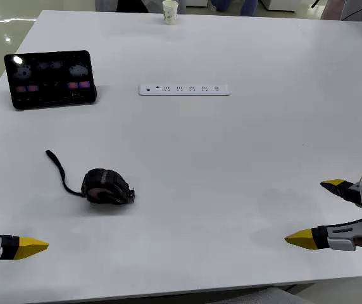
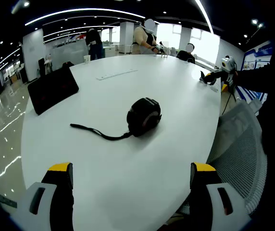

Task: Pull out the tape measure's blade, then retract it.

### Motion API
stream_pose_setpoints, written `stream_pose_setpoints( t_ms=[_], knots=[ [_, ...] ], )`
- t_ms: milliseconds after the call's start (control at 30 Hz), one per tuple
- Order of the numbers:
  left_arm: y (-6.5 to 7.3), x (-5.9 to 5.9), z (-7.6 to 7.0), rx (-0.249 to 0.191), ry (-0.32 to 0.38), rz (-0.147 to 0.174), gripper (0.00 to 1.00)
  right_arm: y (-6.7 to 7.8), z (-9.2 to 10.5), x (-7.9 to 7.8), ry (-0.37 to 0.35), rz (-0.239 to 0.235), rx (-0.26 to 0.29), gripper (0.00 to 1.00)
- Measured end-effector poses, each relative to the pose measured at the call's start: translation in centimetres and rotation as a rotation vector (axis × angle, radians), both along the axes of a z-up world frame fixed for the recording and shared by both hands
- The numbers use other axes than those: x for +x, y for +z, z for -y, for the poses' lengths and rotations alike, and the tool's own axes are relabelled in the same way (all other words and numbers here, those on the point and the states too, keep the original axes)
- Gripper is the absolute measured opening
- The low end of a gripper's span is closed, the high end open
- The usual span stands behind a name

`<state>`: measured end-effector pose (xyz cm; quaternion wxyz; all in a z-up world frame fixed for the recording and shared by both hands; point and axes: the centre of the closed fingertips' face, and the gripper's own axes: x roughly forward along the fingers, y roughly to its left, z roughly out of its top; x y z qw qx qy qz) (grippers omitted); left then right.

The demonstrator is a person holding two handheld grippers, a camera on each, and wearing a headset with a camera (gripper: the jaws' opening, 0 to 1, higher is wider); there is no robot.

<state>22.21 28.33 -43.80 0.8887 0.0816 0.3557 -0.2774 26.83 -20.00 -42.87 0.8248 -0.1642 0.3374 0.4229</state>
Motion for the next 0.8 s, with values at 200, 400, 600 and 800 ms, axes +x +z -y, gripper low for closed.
stream_pose_setpoints(
  t_ms=[200, 400, 600, 800],
  knots=[
    [0.07, 0.15, 0.23, 0.002, -0.010, 0.000, 0.99, 0.10, 0.11, 0.15, 0.002, 0.001, -0.003, 0.99],
    [0.10, 0.22, 0.46, 0.003, -0.020, -0.001, 0.99, -0.01, 0.22, 0.16, 0.007, 0.010, -0.012, 0.99],
    [0.13, 0.28, 0.63, -0.001, -0.029, -0.003, 0.99, -0.09, 0.26, 0.22, 0.013, 0.016, -0.013, 0.99],
    [0.02, 0.42, 0.73, 0.005, -0.044, -0.009, 0.99, -0.22, -0.10, 0.28, 0.037, 0.019, -0.011, 0.99]
  ],
)
